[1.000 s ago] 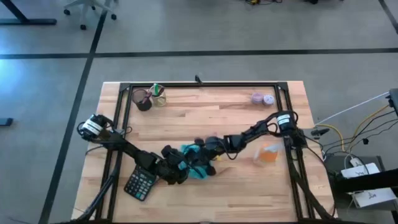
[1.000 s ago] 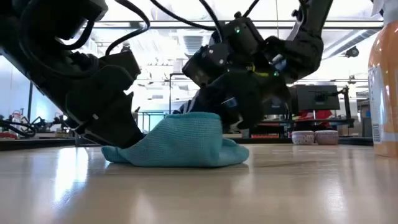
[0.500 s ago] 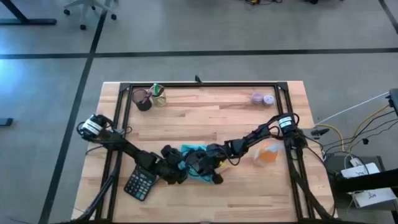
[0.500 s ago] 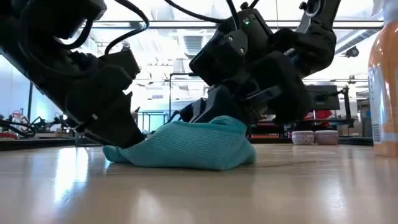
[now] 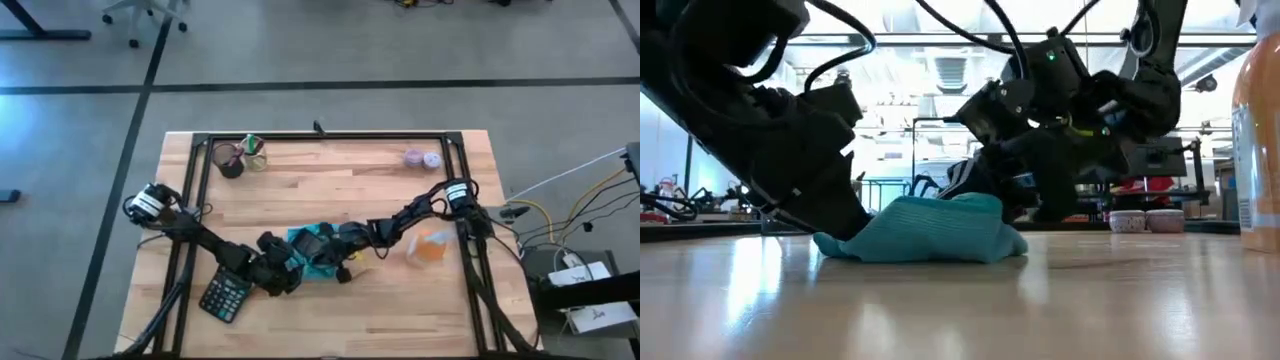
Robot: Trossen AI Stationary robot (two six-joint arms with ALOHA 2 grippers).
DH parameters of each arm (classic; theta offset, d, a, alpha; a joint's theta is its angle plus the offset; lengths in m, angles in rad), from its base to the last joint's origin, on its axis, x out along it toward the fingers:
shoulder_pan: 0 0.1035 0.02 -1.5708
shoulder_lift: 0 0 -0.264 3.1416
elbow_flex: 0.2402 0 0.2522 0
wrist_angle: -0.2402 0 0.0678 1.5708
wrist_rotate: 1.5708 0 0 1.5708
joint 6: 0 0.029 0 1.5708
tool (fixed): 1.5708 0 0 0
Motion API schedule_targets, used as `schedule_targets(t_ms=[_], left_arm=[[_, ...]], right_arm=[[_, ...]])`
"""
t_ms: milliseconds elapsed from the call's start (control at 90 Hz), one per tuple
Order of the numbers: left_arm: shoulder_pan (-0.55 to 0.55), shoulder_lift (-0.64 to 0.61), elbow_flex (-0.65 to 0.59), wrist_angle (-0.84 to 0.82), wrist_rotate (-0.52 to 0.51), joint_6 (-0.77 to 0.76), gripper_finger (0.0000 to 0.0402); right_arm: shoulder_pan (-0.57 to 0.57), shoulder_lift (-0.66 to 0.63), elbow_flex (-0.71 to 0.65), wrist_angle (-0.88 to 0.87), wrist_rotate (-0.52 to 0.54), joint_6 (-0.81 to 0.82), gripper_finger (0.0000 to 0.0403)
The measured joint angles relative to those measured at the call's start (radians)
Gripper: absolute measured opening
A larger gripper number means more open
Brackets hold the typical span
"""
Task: Apply microfiber cloth
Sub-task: Wipe the front of the cellphone with the blue microfiber cloth
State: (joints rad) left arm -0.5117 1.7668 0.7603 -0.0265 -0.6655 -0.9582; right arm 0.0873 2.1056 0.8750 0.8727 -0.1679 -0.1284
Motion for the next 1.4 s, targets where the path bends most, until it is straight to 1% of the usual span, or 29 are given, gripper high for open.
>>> schedule_targets(t_ms=[100, 300, 400, 611, 689, 822, 878, 933, 1078, 1111, 1133, 1200, 1322, 1400], left_arm=[[0.000, -0.007, 0.000, 0.000, 0.002, -0.005, 0.0349], [0.002, -0.049, 0.008, 0.002, -0.003, 0.003, 0.0349], [0.010, -0.069, 0.008, -0.002, -0.027, 0.016, 0.0349], [0.042, -0.108, 0.008, -0.017, -0.016, 0.060, 0.0348], [0.043, -0.143, 0.008, -0.052, 0.048, 0.047, 0.0348], [0.042, -0.202, 0.008, -0.153, 0.260, -0.074, 0.0348], [0.036, -0.215, 0.008, -0.186, 0.299, -0.099, 0.0348], [0.035, -0.228, 0.008, -0.195, 0.274, -0.085, 0.0348], [0.061, -0.237, 0.008, -0.181, -0.064, -0.028, 0.0348], [0.068, -0.232, 0.008, -0.170, -0.124, -0.024, 0.0348], [0.074, -0.229, 0.008, -0.160, -0.146, -0.019, 0.0348], [0.100, -0.212, 0.008, -0.157, -0.150, -0.009, 0.0348], [0.149, -0.140, 0.001, -0.137, -0.078, -0.011, 0.0348], [0.164, -0.087, 0.001, -0.130, -0.041, -0.015, 0.0348]], right_arm=[[-0.023, 0.000, -0.019, 0.057, 0.033, -0.003, 0.0000], [-0.061, 0.002, -0.040, 0.082, 0.125, 0.012, 0.0000], [-0.068, 0.007, -0.052, 0.111, 0.134, 0.034, 0.0000], [-0.056, 0.008, -0.052, 0.115, 0.106, -0.003, 0.0000], [-0.050, 0.007, -0.056, 0.114, 0.091, -0.005, 0.0000], [-0.048, 0.007, -0.068, 0.108, 0.065, -0.015, 0.0000], [-0.048, 0.007, -0.069, 0.108, 0.054, -0.020, 0.0000], [-0.048, 0.007, -0.069, 0.108, 0.039, -0.027, 0.0000], [-0.041, 0.007, -0.067, 0.106, -0.007, -0.028, 0.0000], [-0.039, 0.007, -0.067, 0.106, -0.012, -0.027, 0.0000], [-0.036, 0.007, -0.067, 0.106, -0.014, -0.023, 0.0000], [-0.032, 0.007, -0.067, 0.106, -0.017, -0.017, 0.0000], [-0.013, 0.007, -0.067, 0.107, -0.025, -0.017, 0.0000], [0.000, 0.007, -0.066, 0.107, -0.056, -0.021, 0.0000]])
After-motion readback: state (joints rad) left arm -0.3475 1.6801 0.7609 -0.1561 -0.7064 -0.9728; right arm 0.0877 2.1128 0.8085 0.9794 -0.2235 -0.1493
